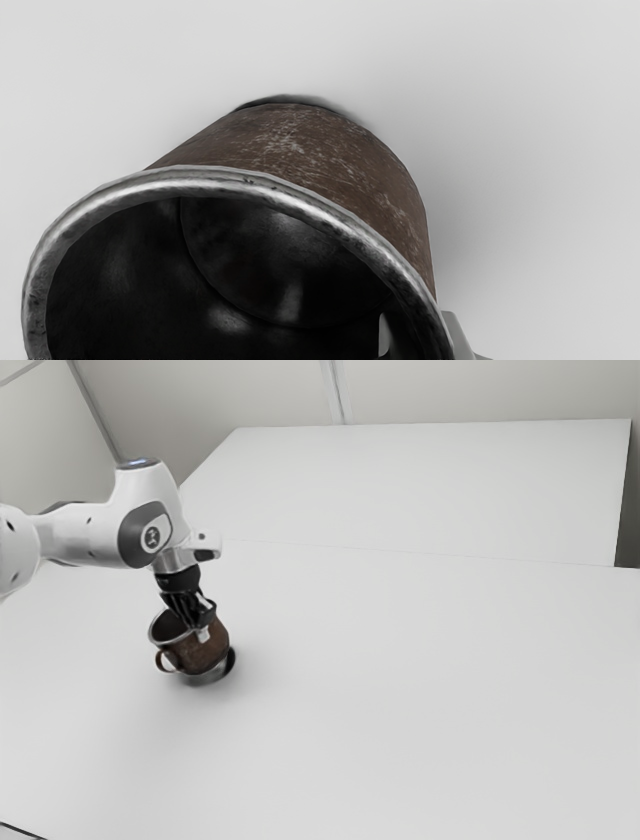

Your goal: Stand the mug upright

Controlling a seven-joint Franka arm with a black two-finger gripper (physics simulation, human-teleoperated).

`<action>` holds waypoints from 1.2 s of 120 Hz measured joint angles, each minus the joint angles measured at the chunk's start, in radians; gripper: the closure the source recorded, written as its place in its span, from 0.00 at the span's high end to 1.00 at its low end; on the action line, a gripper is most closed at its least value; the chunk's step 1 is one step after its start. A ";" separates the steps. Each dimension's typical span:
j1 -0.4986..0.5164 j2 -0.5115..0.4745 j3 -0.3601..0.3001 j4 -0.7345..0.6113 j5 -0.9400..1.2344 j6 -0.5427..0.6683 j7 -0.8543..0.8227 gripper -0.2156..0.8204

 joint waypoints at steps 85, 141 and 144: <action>-0.009 0.021 -0.047 0.200 0.027 -0.038 -0.257 0.73; -0.014 0.128 -0.047 0.672 -0.020 -0.401 -0.262 0.78; -0.014 0.127 -0.047 0.673 -0.021 -0.409 -0.262 0.79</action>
